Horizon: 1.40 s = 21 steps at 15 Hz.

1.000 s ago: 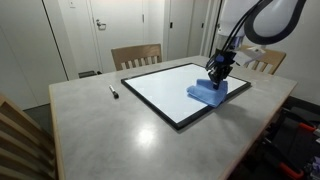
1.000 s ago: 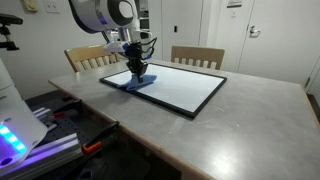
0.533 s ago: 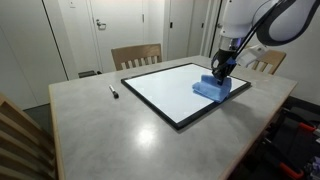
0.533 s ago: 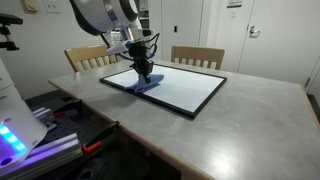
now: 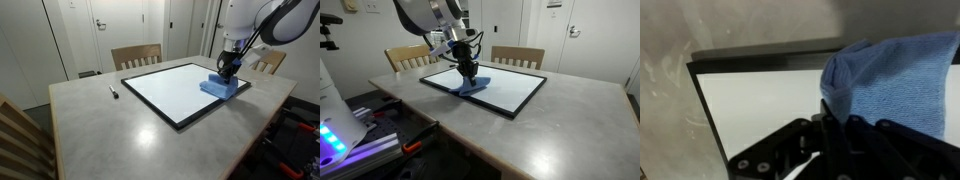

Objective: Use the cloth to wipe the white board

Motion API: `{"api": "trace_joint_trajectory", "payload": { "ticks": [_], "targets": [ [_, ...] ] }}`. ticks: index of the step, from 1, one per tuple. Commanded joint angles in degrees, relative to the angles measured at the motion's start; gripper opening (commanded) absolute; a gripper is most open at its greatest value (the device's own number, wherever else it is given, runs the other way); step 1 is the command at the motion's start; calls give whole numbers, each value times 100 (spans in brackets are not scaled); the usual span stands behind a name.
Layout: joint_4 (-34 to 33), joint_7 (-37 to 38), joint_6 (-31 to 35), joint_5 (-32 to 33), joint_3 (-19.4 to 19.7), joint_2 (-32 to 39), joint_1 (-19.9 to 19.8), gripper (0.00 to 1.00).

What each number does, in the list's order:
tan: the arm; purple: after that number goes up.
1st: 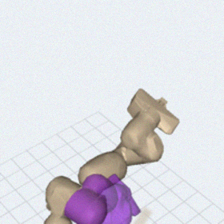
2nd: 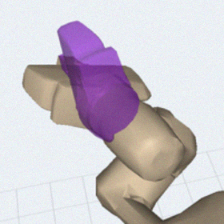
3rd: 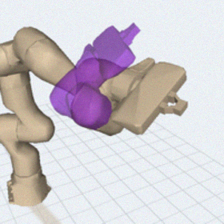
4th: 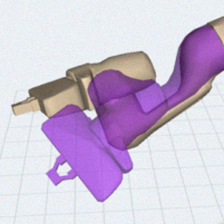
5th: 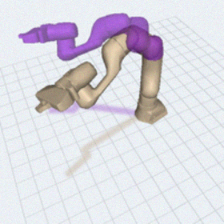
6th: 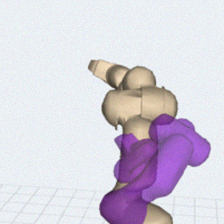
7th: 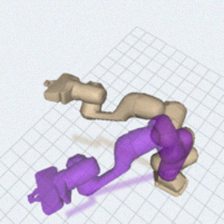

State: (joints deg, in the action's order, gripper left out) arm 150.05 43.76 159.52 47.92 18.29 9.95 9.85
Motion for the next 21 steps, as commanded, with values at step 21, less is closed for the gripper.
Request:
{"api": "trace_joint_trajectory", "payload": {
  "ticks": [21],
  "targets": [
    [-1117,-1144,228,412,1023,1037,-608,1]
  ]
}}
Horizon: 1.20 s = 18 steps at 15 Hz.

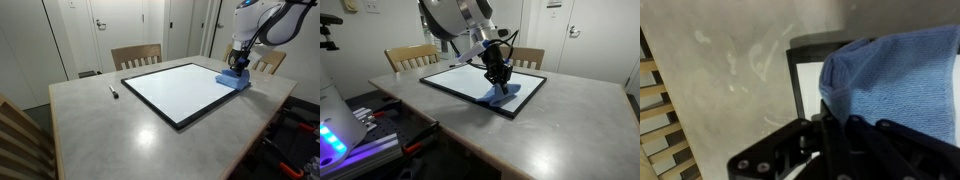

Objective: Use the cloth to wipe the white board

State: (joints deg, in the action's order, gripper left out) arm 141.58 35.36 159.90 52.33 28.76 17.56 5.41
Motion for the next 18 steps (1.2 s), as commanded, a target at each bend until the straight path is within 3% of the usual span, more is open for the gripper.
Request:
{"api": "trace_joint_trajectory", "payload": {
  "ticks": [1,2,3,4,5,7,16,18],
  "targets": [
    [-341,-331,149,36,-341,289,-499,1],
    [-391,-394,186,7,-385,354,-551,12],
    [-438,-443,202,-1,-450,412,-628,2],
    [-457,-503,267,-79,-318,472,-511,3],
    [-488,-527,295,-78,-345,500,-568,32],
    [-529,-495,317,-53,-323,527,-563,31],
    [-584,-428,-185,94,-242,-12,-284,95],
    [-494,-654,-533,-56,-583,-346,-466,100]
  ]
}}
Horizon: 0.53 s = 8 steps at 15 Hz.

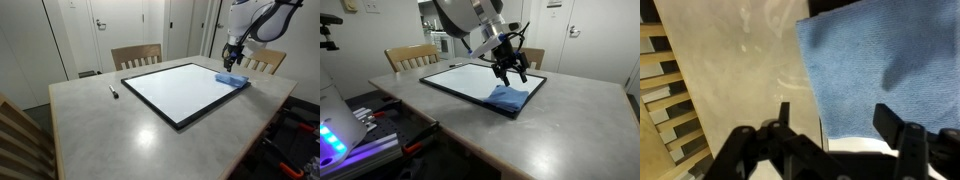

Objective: Use the cloth to wipe the white board

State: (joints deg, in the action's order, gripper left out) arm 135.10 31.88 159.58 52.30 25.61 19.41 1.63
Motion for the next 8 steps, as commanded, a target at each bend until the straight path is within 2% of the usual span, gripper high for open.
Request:
{"api": "trace_joint_trajectory", "payload": {
  "ticks": [1,5,8],
  "targets": [
    [213,-578,-755,-343,-501,-707,-192,100],
    [196,-1352,-1662,-1354,-1082,-1146,-319,100],
    [107,-1729,-1965,-1959,-1323,-1285,-369,100]
  ]
}}
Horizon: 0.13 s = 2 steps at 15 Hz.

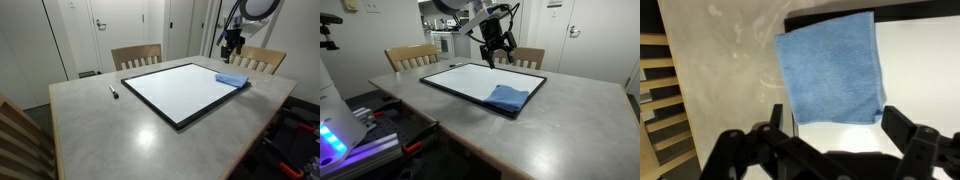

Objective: Use the cloth to wipe the white board

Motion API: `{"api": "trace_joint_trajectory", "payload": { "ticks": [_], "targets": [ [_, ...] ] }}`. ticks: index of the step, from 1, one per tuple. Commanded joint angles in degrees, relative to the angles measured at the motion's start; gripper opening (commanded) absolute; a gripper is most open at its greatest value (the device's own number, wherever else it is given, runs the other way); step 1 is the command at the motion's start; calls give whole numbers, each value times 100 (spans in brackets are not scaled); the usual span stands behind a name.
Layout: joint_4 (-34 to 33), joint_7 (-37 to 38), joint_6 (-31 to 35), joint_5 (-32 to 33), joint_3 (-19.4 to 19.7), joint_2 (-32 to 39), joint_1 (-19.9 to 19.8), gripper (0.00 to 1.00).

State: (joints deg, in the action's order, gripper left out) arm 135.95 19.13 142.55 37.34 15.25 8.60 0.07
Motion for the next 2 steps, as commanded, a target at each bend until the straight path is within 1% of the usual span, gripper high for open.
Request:
{"api": "trace_joint_trajectory", "payload": {
  "ticks": [1,2],
  "targets": [
    [5,-547,-308,-605,-338,-242,-220,100],
    [-4,-605,-323,-710,-378,-268,-230,100]
  ]
}}
